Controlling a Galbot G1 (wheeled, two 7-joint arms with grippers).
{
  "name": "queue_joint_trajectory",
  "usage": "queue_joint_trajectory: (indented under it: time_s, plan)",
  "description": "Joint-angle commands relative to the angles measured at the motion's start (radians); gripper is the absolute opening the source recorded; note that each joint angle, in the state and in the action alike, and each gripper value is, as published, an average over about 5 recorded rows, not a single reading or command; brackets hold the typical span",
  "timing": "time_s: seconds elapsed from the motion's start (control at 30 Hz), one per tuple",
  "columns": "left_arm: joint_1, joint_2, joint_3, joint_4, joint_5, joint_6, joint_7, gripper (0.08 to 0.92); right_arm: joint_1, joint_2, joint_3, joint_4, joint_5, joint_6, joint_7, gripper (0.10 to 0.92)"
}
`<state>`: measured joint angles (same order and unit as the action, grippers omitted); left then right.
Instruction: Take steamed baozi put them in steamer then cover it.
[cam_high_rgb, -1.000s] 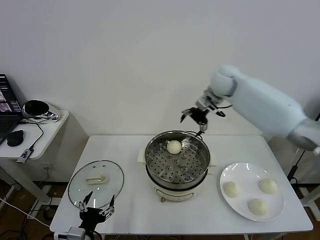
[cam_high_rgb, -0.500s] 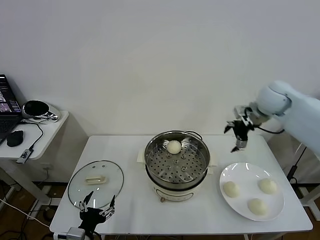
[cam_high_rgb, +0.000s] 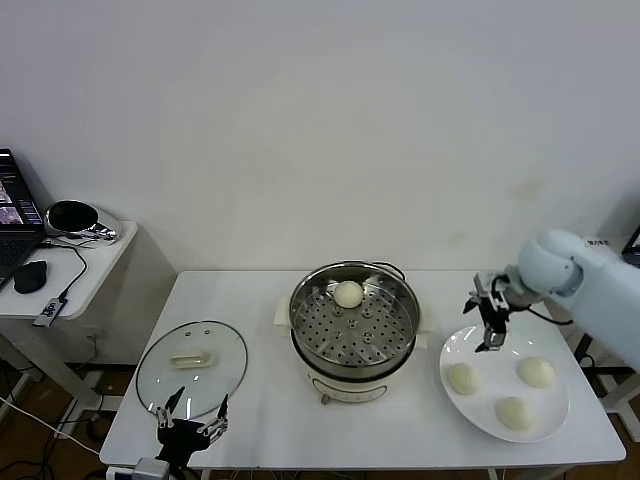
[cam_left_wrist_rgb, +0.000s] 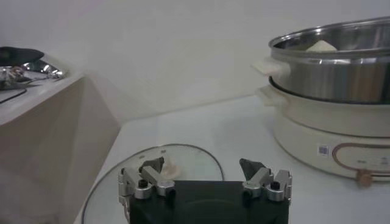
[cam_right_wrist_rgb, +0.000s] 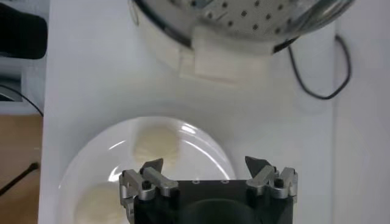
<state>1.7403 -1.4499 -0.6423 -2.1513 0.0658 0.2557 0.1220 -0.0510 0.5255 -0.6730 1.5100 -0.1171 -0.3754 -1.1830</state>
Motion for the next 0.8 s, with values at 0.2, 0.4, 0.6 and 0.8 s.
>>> queue_joint_trajectory:
  time_s: [0.2,0.4,0.6,0.8]
  plan:
    - [-0.013,0.0,0.004,0.022,0.006,0.006,0.003,0.823,-0.173,0.016,0.075,-0.04,-0.052,0.01,0.051,0.823]
    - [-0.014,-0.001,0.003,0.028,0.005,0.008,0.004,0.823,-0.192,0.023,0.079,-0.049,-0.056,0.025,0.05,0.823]
    - [-0.012,-0.002,0.003,0.035,0.006,0.007,0.003,0.823,-0.203,0.039,0.085,-0.068,-0.059,0.033,0.066,0.823]
    - [-0.012,-0.004,0.003,0.037,0.005,0.007,0.002,0.823,-0.212,0.048,0.085,-0.071,-0.062,0.036,0.067,0.823]
